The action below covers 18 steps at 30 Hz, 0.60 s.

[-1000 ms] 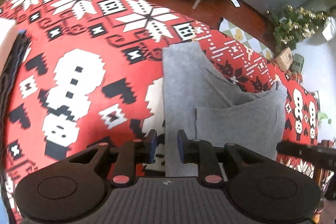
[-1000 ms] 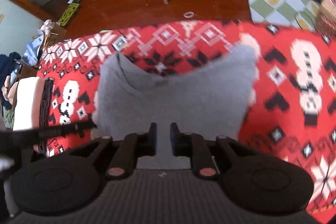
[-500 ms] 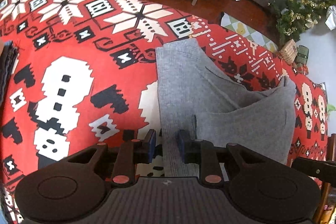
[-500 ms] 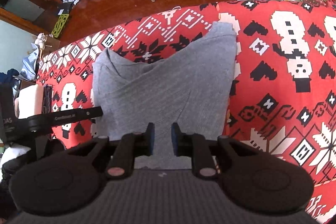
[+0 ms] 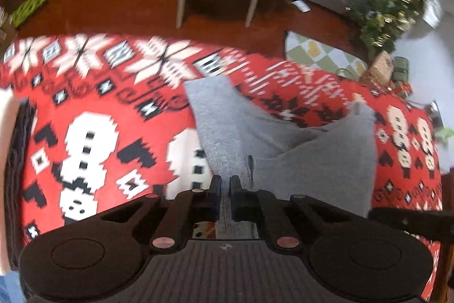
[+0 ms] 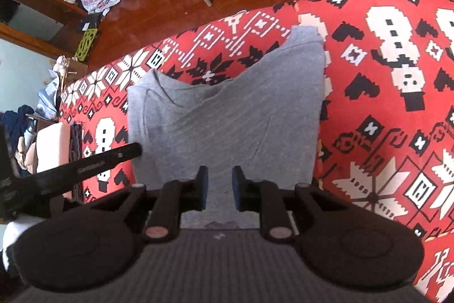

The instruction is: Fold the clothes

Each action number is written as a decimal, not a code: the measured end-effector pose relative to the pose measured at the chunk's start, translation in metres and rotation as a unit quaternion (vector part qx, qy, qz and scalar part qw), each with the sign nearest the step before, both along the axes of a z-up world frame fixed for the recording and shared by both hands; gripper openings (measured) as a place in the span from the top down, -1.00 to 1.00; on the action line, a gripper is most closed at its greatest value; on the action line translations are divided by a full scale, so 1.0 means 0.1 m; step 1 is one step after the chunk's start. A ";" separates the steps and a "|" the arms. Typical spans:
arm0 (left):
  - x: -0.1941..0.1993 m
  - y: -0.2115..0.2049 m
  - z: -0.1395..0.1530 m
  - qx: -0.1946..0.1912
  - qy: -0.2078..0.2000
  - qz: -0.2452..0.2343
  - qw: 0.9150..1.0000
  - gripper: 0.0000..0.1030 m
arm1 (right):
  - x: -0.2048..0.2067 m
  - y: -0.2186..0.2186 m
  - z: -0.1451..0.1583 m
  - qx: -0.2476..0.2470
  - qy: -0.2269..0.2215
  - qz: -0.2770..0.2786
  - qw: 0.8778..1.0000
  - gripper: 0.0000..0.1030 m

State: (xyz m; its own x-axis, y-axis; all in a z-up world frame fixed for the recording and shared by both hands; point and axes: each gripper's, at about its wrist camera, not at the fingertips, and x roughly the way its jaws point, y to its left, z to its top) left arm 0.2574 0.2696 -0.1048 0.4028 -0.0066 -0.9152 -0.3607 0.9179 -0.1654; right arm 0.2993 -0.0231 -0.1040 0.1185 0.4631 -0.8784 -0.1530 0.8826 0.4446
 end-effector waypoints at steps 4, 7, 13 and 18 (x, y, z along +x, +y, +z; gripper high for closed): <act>0.05 -0.32 0.22 0.028 -0.024 -0.047 0.998 0.88 | -0.02 -0.20 0.05 0.009 -0.005 -0.022 1.000 0.59; 0.14 -0.56 0.32 0.036 -0.036 -0.072 0.996 0.88 | -0.06 -0.37 0.09 0.013 -0.011 -0.037 0.999 0.58; 0.39 -1.07 0.36 0.044 -0.046 -0.110 0.992 0.89 | -0.18 -0.84 0.12 0.022 -0.015 -0.074 0.997 0.57; 0.61 -1.48 0.25 0.042 -0.046 -0.133 0.989 0.89 | -0.26 -1.22 0.07 0.026 -0.013 -0.101 0.994 0.53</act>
